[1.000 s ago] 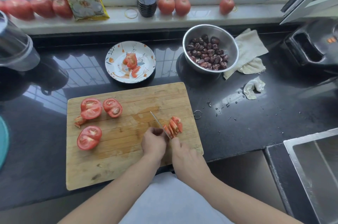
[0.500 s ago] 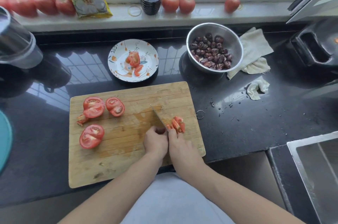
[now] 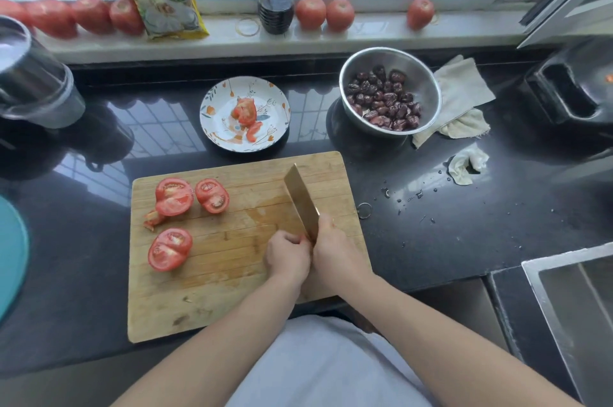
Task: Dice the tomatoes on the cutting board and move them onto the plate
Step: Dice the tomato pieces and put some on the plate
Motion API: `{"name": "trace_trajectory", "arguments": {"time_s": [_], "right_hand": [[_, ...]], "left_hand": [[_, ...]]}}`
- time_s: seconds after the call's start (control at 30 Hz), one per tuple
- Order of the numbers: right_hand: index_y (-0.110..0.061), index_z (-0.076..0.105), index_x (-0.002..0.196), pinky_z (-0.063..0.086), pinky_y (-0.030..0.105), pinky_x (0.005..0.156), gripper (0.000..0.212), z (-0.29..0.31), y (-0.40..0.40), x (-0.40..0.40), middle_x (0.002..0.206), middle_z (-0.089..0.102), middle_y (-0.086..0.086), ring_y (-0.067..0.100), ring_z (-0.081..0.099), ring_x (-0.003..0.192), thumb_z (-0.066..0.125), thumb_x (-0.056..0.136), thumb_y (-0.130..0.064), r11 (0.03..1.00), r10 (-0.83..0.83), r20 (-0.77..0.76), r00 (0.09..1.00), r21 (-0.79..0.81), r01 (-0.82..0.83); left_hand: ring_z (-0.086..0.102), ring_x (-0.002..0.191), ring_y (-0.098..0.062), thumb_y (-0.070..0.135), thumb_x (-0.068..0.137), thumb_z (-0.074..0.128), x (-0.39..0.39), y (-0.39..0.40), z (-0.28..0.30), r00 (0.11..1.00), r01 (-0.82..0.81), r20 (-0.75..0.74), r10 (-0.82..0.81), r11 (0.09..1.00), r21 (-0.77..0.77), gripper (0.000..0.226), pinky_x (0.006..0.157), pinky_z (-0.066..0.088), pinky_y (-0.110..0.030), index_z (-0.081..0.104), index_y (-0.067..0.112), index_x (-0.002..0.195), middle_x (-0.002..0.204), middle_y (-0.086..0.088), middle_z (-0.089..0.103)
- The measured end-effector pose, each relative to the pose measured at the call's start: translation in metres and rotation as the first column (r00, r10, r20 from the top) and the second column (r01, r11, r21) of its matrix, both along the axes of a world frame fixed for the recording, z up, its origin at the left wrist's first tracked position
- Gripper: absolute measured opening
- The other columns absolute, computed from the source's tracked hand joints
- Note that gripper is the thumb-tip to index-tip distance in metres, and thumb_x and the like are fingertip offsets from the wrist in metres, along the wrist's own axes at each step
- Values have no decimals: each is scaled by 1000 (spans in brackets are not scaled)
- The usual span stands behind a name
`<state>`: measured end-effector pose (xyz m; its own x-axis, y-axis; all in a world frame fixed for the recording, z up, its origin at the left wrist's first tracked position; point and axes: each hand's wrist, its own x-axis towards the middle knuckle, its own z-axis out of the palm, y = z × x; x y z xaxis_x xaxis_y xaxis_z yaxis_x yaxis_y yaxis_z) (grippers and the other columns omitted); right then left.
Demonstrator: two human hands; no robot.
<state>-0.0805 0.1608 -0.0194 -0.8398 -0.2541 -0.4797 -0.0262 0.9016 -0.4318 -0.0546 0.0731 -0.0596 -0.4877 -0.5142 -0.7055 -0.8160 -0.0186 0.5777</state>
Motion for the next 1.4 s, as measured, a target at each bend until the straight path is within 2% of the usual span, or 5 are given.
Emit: {"name": "trace_trajectory", "arguments": {"time_s": [0.17,0.3,0.8,1.23,1.4], "right_hand": [[-20,28,135,49,45,68,38,11,27,16,95,65,11,37,60,83,39,99,-23,998,13,-58,998,-66,-17],[-26,28,110,38,41,61,21,18,38,44,82,60,9,38,51,72,37,97,-12,995,93,-116,989,-24,-96],[-18,35,114,37,32,62,25,18,34,65,104,58,2,26,68,91,36,95,-4,917,275,-20,961,305,-256],[-21,30,116,45,35,66,34,10,41,68,109,52,-1,26,65,91,42,93,0,927,257,-34,966,291,-237],[-21,30,125,44,42,70,30,5,12,32,113,60,8,38,62,97,38,98,-10,984,141,-27,990,110,-137]], "left_hand": [[68,85,-19,38,96,69,5,-3,-2,998,66,11,-65,997,-45,16,70,52,-33,63,26,86,89,3,72],[69,90,-23,30,95,71,10,-9,-6,999,35,11,-35,999,-32,15,81,59,-39,61,30,85,92,1,73],[70,85,-27,27,90,72,3,-10,-2,994,98,50,-95,994,-45,8,78,58,-37,71,26,82,85,1,75],[65,87,-27,28,94,69,2,-9,1,984,167,85,-158,981,-104,17,70,48,-32,65,26,78,88,0,71],[68,87,-26,29,92,70,1,-9,3,984,172,70,-165,981,-93,13,73,52,-33,67,24,80,88,-1,73]]}}
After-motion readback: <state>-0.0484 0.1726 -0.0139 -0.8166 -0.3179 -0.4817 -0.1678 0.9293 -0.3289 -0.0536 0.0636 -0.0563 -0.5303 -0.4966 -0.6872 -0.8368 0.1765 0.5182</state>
